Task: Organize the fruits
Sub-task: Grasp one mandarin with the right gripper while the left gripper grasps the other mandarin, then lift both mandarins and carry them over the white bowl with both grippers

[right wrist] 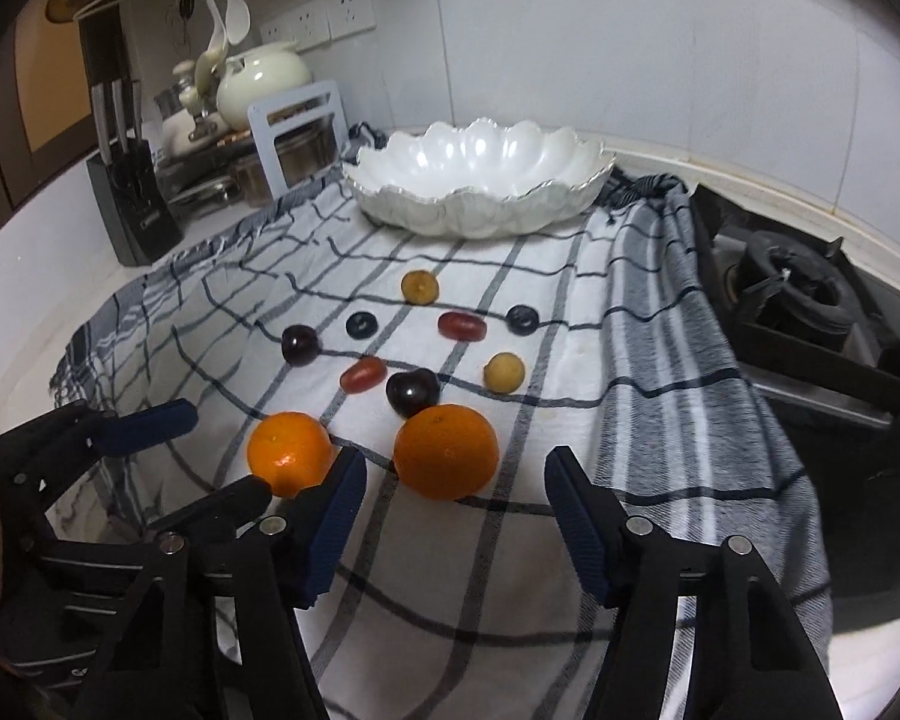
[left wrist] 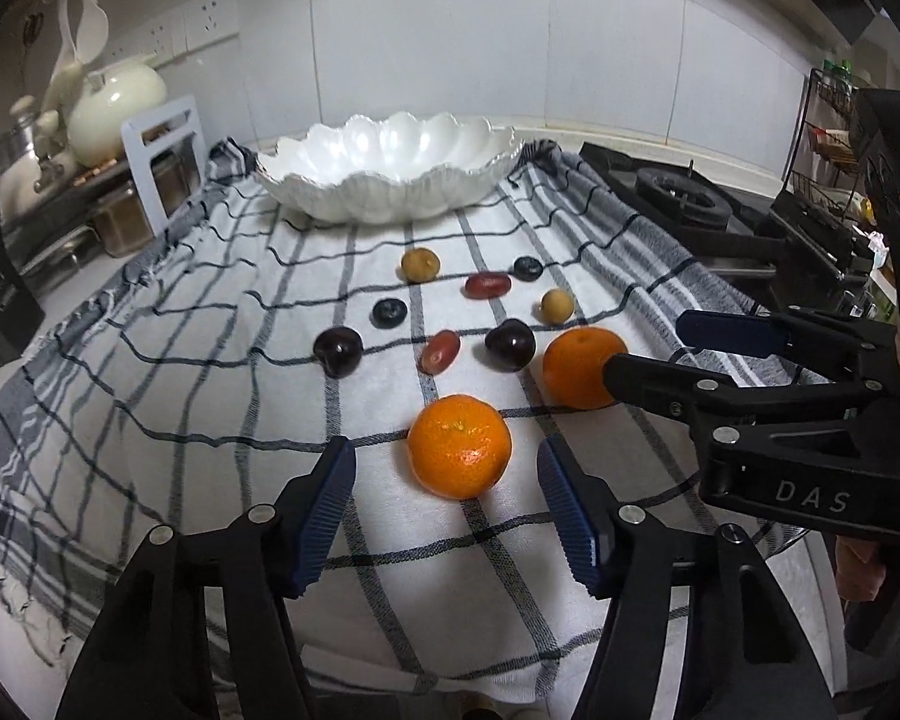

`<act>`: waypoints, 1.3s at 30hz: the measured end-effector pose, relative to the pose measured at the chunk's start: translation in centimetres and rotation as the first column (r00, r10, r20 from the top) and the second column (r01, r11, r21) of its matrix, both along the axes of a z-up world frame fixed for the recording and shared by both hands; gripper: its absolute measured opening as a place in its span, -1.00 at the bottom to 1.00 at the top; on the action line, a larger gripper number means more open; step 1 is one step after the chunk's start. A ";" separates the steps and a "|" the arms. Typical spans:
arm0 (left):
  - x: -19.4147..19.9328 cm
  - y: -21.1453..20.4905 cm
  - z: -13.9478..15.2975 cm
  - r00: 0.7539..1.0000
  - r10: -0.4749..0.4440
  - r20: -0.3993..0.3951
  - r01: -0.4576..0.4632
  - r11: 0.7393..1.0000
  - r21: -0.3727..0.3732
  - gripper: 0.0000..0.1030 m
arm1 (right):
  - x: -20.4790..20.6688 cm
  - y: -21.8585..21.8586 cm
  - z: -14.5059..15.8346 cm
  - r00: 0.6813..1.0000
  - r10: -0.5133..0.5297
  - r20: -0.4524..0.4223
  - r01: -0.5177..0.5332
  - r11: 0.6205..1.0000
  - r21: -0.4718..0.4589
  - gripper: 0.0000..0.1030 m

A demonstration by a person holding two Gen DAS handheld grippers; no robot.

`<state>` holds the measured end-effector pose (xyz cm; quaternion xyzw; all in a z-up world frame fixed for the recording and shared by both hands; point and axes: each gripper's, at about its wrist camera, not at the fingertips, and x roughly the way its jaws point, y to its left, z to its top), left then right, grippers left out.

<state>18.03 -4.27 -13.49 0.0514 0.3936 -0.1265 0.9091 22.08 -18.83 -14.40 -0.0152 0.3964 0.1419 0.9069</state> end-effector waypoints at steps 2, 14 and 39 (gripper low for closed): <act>0.3 0.0 -0.4 1.000 -0.007 -0.006 0.007 1.000 -0.005 0.21 | 0.3 0.0 -0.4 1.000 0.007 -0.013 -0.007 1.000 0.007 0.21; 2.0 -0.3 -2.0 0.998 -0.052 -0.036 0.052 0.998 -0.021 -0.02 | 2.4 0.5 -2.3 0.998 0.026 -0.065 -0.026 1.000 -0.001 0.04; 1.9 1.7 -0.3 1.000 0.010 -0.013 -0.011 0.995 -0.098 -0.18 | 1.7 0.5 -1.4 1.000 0.013 -0.016 -0.013 1.000 0.023 -0.12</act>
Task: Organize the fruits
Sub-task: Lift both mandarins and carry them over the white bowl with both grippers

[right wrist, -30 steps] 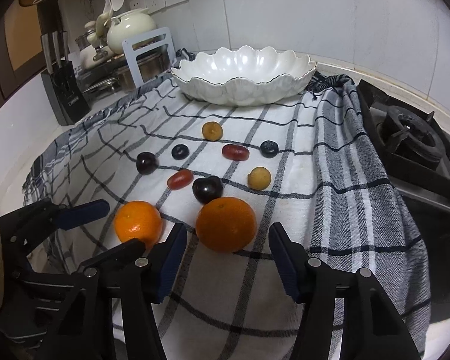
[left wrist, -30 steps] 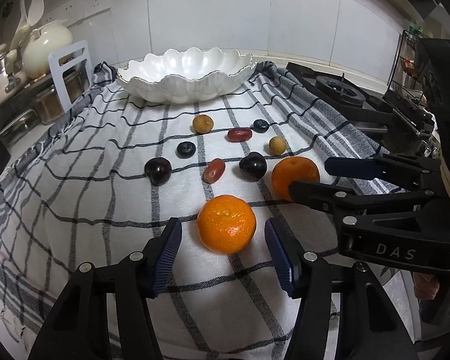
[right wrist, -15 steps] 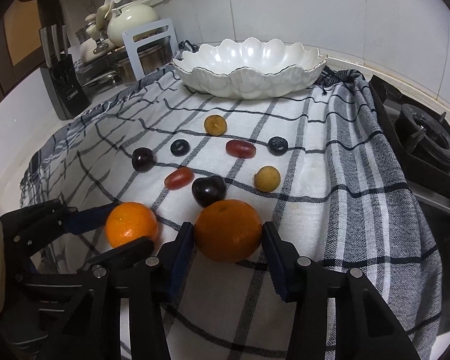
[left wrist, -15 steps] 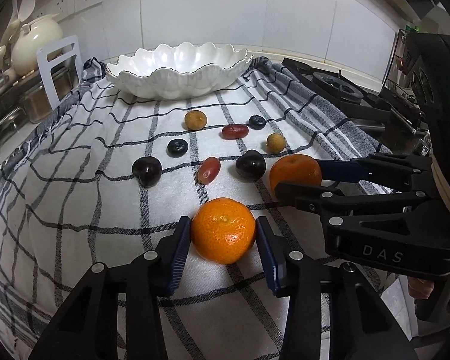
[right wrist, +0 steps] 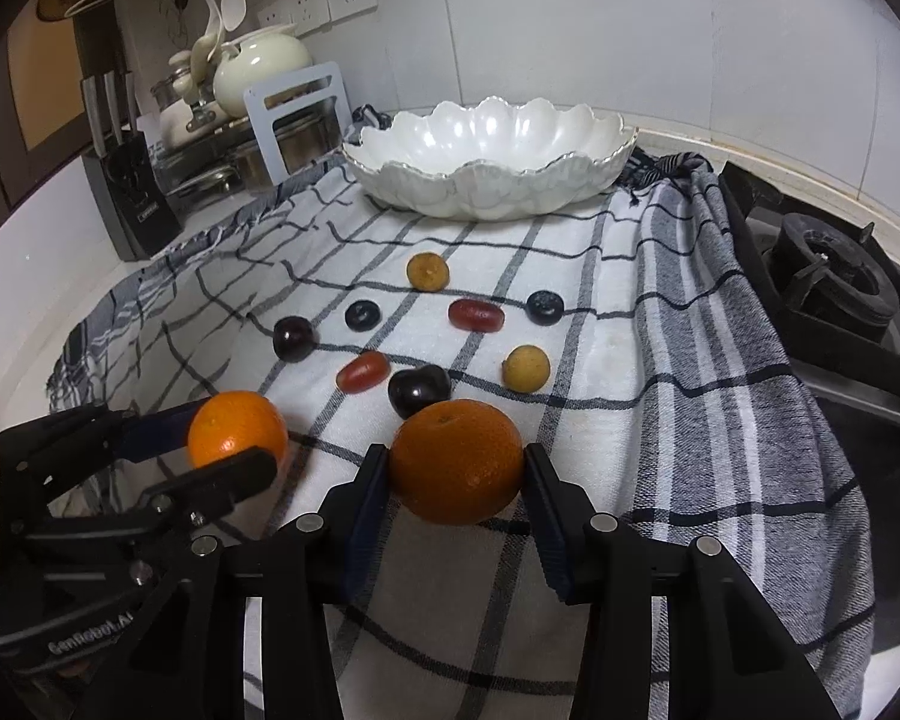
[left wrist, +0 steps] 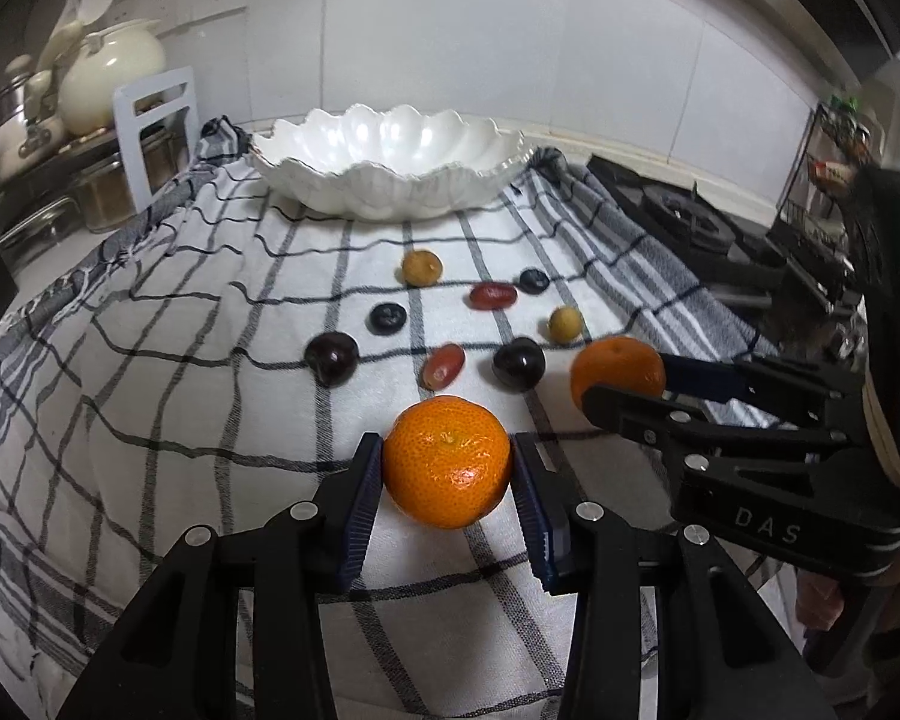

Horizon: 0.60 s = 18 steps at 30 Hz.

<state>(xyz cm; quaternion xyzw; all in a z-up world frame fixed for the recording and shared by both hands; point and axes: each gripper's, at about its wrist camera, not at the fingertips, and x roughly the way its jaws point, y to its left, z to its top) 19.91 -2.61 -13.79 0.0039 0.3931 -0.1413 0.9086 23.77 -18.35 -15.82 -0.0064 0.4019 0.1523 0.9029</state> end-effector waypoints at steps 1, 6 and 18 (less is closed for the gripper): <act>0.0 0.2 0.3 1.000 0.008 0.008 -0.008 1.000 -0.003 -0.18 | -0.1 0.0 0.2 1.000 -0.002 0.005 0.002 1.000 -0.001 -0.12; -0.1 0.6 1.8 0.999 0.025 0.048 -0.024 1.000 -0.015 -0.18 | -0.6 0.2 1.8 0.999 -0.006 0.043 0.006 1.000 -0.005 -0.12; 2.2 1.9 6.5 0.986 0.045 0.163 -0.036 0.998 -0.057 -0.18 | 1.0 1.0 6.1 0.990 -0.032 0.137 0.028 0.999 0.029 -0.12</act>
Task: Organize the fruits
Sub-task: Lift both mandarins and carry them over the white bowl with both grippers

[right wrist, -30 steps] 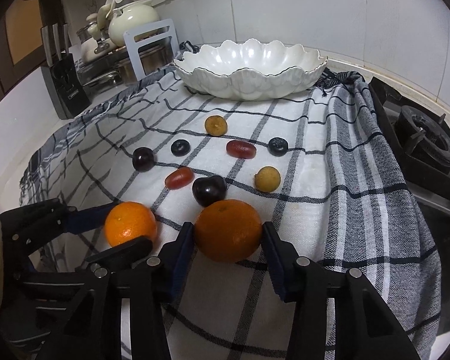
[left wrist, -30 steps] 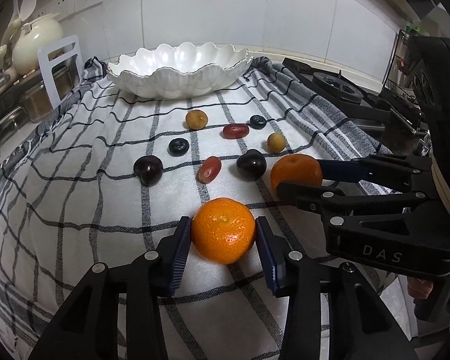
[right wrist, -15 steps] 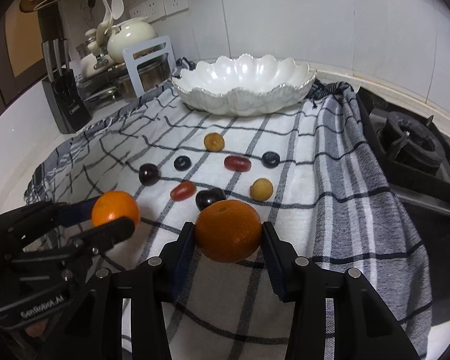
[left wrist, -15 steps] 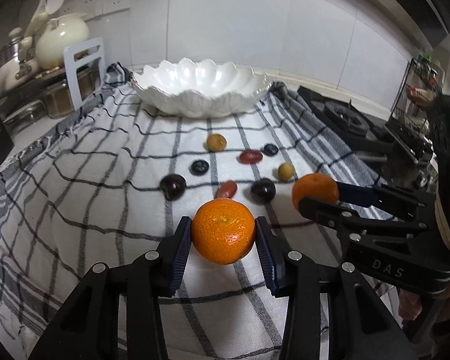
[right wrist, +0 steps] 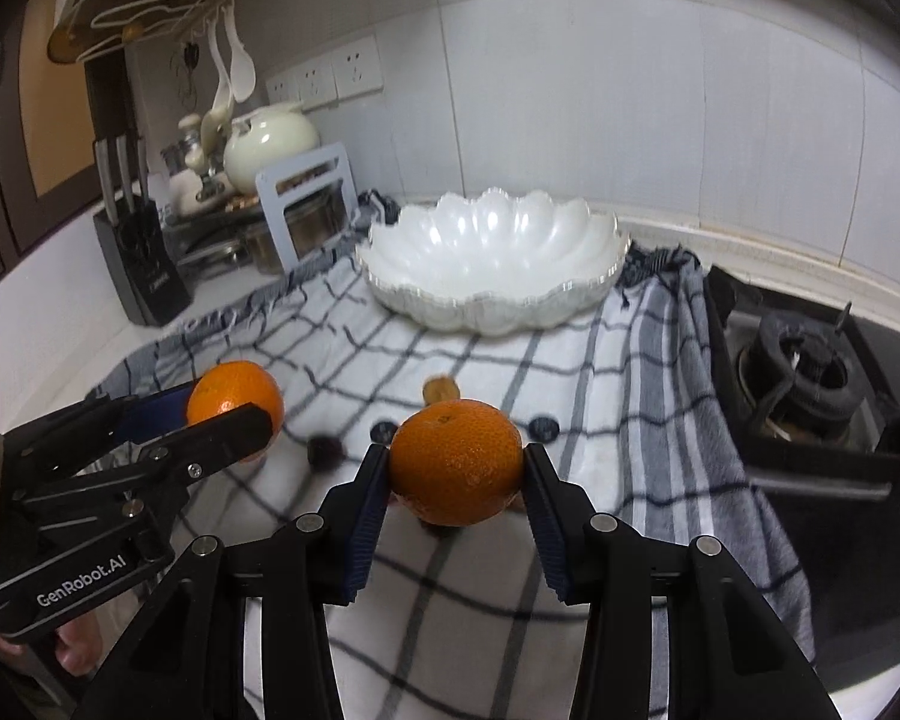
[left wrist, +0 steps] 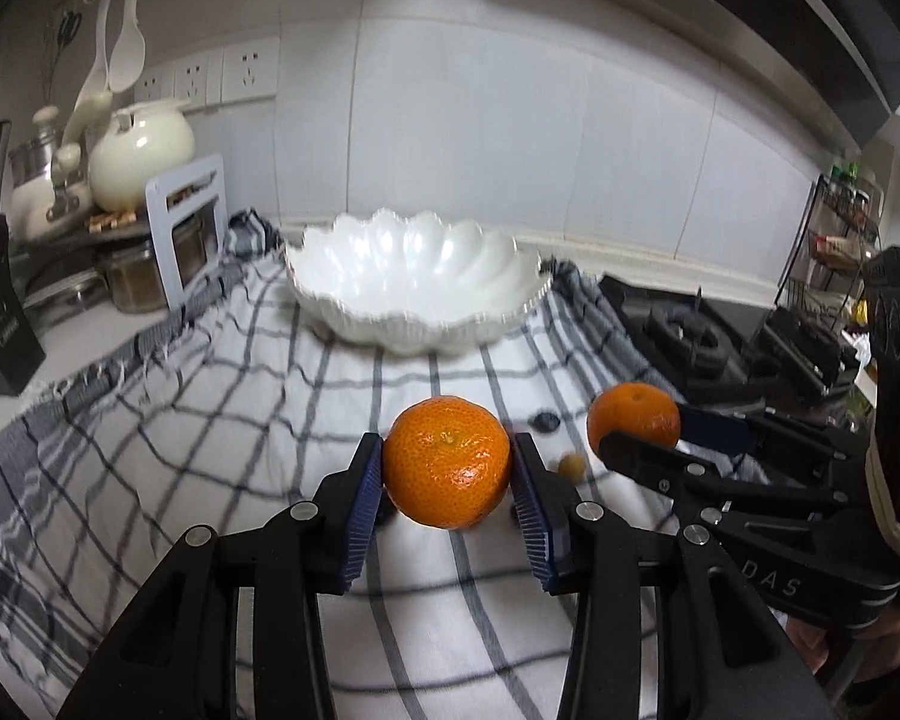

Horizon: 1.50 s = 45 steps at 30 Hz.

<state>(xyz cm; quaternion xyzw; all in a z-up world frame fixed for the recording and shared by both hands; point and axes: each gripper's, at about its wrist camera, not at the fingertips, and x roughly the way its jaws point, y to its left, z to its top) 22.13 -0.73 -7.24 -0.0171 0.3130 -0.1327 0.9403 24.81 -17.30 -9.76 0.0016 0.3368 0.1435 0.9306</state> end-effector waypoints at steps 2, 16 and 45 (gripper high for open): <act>0.7 0.3 0.9 1.000 -0.001 0.025 0.001 1.000 -0.003 -0.19 | 0.6 0.3 0.7 1.000 -0.008 0.017 0.008 1.000 0.003 -0.12; 6.3 2.0 4.9 0.991 -0.011 0.131 0.011 1.000 0.001 -0.18 | 5.5 1.3 5.0 0.985 -0.081 0.150 0.080 0.997 0.014 -0.12; 24.4 -1.1 4.2 0.995 0.083 -0.059 -0.078 0.994 0.075 -0.19 | 25.9 -1.0 4.3 0.999 -0.043 -0.005 0.042 0.998 -0.048 -0.12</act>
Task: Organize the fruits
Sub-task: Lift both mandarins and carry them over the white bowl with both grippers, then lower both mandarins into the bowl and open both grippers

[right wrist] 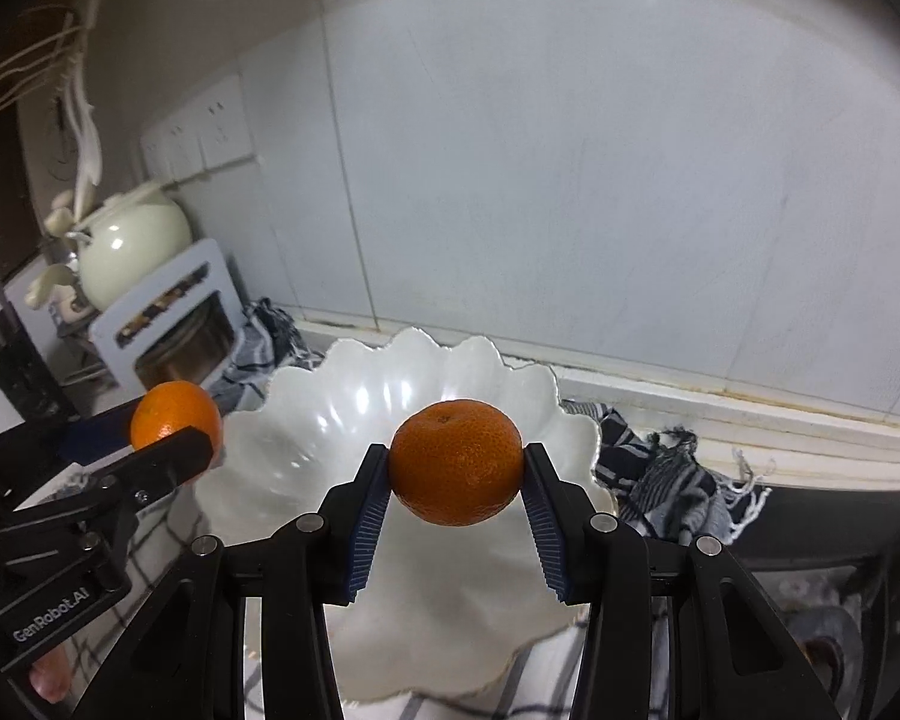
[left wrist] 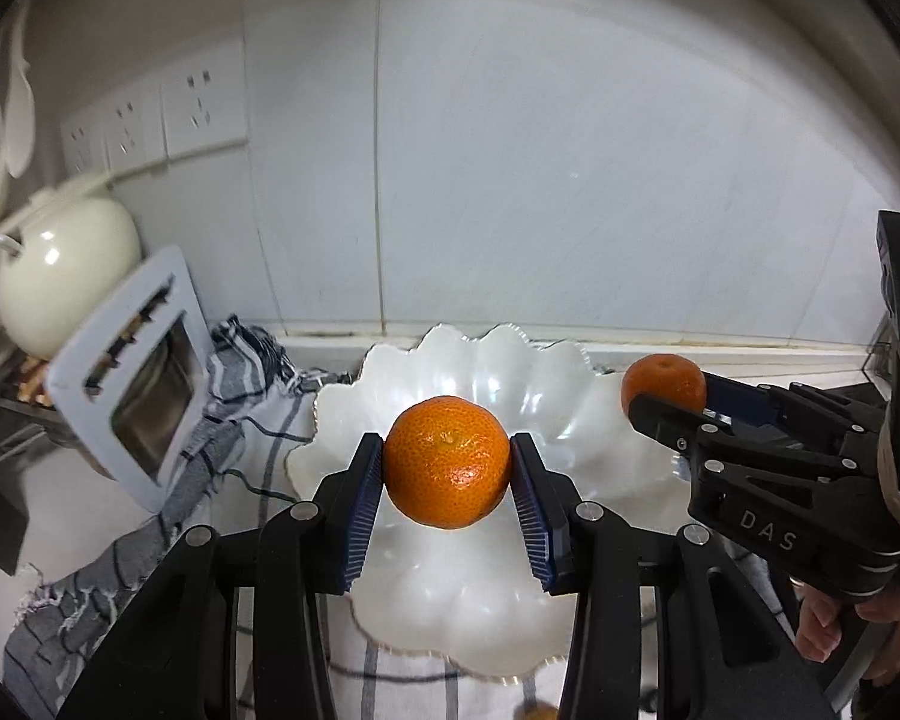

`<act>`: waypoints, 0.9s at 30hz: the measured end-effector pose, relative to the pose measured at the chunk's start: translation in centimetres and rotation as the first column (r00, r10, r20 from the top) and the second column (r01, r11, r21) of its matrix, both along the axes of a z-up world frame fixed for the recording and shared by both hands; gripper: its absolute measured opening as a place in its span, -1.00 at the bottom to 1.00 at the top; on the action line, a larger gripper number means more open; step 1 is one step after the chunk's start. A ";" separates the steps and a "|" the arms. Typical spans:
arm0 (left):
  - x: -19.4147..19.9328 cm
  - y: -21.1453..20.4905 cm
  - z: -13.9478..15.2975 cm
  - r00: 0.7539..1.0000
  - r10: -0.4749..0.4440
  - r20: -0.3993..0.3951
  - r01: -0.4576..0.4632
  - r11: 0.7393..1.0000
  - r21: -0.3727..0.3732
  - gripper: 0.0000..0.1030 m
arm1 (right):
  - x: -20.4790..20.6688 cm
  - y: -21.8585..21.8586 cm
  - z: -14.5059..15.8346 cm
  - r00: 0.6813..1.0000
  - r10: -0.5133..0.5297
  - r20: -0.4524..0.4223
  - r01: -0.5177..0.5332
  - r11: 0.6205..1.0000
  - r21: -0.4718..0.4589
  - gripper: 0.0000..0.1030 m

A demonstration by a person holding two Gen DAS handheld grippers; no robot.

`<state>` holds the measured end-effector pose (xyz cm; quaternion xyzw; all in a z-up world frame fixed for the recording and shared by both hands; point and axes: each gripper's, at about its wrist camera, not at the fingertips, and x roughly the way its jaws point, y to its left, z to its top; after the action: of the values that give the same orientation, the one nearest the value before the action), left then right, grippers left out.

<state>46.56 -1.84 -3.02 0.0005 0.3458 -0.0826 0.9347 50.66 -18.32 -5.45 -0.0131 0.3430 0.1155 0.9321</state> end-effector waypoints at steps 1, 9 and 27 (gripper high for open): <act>0.9 -0.1 -0.5 1.000 0.004 -0.024 -0.004 1.000 0.002 -0.19 | 0.7 0.0 -0.3 1.000 0.001 -0.015 -0.001 1.000 -0.004 -0.12; 6.0 -0.7 -4.2 0.989 0.028 -0.146 -0.022 0.999 0.043 -0.19 | 5.7 1.0 -3.3 0.993 0.010 -0.117 -0.018 0.998 -0.065 -0.12; 9.9 -0.9 -7.3 0.963 0.058 -0.263 -0.042 0.997 0.068 0.24 | 10.1 1.3 -7.5 0.964 0.039 -0.265 -0.058 0.996 -0.066 0.00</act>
<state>56.44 -2.74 -10.32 0.0099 0.4696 -0.0475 0.8815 60.72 -17.05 -12.90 -0.0400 0.4674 0.1264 0.8741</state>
